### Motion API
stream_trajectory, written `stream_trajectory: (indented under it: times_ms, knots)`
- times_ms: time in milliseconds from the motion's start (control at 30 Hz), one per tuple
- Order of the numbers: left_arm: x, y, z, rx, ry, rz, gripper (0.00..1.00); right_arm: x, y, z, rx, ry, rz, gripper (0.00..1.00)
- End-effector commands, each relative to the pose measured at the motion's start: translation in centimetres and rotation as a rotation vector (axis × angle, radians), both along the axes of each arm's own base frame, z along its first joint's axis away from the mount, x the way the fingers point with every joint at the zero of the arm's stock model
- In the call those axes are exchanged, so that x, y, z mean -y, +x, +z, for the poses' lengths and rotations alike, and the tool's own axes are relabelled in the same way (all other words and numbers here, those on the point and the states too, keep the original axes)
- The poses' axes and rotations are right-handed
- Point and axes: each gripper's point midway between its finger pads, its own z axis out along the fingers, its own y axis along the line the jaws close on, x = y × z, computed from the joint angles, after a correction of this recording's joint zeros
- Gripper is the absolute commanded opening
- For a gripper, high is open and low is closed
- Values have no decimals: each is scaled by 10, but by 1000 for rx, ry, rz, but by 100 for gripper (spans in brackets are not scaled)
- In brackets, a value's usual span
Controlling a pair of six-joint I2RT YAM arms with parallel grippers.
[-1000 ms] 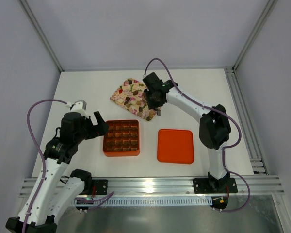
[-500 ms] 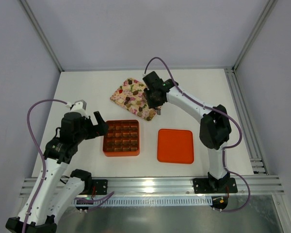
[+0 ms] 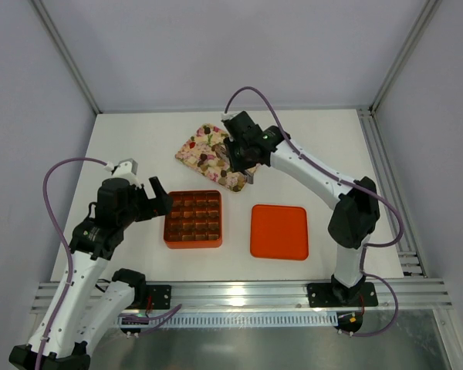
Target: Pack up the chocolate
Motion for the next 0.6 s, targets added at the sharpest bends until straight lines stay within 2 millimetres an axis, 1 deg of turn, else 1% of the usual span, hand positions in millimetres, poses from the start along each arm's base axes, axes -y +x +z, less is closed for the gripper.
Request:
stream_trajectory:
  times_ms: [0,100,133,200,233,267,333,367,467,500,567]
  knots:
    - [-2,7,9,47,3,9,100,-16,-18,46,75,88,34,18]
    - [-2,7,9,47,3,9,100,-25,-31,55,81,119,57,17]
    - [-1,7,9,49,2,6,100,-33,-39,57,82,126,78,17]
    - [-2,7,9,49,3,9,100,-40,-47,59,82,137,93,18]
    - [-2,7,9,48,4,10,100,-48,-54,59,82,141,113,17]
    - [-2,7,9,49,4,12,100,-51,-57,60,80,147,121,17]
    - [-3,7,10,51,5,13,100,-61,-64,60,76,162,132,17]
    - [-3,6,10,54,4,15,100,-68,-70,59,72,169,151,18]
    - [-4,6,11,59,5,19,100,-83,-79,53,48,190,172,17]
    - [-4,6,12,63,4,20,100,-90,-85,52,40,197,193,18]
    - [-5,6,13,67,5,23,100,-100,-90,46,30,198,203,17]
